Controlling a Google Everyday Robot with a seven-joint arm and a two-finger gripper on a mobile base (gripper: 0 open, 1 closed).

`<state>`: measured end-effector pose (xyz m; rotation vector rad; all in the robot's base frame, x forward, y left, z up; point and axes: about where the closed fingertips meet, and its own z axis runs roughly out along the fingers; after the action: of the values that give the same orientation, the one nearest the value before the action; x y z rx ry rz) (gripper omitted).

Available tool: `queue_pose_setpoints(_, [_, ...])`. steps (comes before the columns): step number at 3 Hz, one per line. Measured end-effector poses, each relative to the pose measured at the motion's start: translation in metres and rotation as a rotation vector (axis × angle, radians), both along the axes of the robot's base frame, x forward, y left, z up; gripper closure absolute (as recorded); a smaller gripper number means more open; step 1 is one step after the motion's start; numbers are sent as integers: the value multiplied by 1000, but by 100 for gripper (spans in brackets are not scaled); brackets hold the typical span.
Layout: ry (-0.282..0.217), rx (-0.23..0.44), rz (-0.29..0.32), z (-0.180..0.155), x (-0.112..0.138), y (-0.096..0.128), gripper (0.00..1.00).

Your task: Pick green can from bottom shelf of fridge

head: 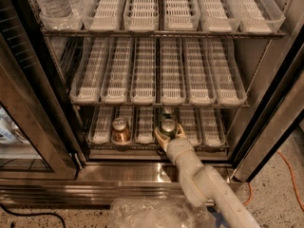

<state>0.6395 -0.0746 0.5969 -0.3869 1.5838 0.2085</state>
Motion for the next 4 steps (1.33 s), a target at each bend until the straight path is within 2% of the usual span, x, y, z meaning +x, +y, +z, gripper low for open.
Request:
queue_pose_setpoints(2, [-35, -48, 37, 23, -19, -12, 100])
queue_pose_setpoints(3, [-62, -95, 104, 44, -33, -12, 100])
queue_pose_setpoints(4, [-27, -124, 213, 44, -55, -8, 100])
